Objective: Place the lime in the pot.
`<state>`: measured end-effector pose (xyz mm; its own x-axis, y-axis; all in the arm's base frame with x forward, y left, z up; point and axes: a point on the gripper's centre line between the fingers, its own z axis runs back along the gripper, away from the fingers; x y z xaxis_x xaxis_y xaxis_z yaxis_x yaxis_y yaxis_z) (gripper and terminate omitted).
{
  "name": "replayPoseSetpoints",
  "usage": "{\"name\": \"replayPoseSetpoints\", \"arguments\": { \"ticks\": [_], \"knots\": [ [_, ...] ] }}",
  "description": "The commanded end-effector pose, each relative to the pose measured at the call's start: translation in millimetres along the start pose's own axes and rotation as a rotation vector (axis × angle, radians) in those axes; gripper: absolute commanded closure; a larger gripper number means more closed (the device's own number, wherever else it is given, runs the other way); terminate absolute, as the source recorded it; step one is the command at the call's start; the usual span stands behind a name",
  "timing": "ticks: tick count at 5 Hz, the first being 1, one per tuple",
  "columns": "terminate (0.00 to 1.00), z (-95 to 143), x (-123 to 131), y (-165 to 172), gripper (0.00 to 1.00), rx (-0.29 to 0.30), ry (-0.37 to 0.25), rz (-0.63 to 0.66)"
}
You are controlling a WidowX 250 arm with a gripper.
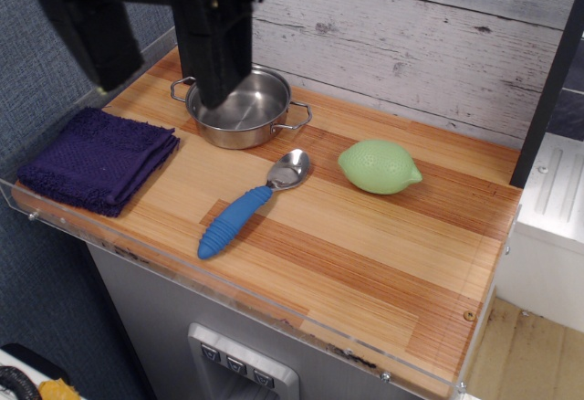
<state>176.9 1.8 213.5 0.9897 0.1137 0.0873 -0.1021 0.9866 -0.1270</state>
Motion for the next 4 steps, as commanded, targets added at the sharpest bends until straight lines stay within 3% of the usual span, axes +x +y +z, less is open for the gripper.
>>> {"name": "replayPoseSetpoints", "arguments": {
  "ticks": [1,4],
  "knots": [
    [0.0,-43,61,-2,0.0,-0.098,-0.023,-0.174],
    [0.0,-113,141,-20,0.0,-0.053,-0.061,-0.401]
  ]
}}
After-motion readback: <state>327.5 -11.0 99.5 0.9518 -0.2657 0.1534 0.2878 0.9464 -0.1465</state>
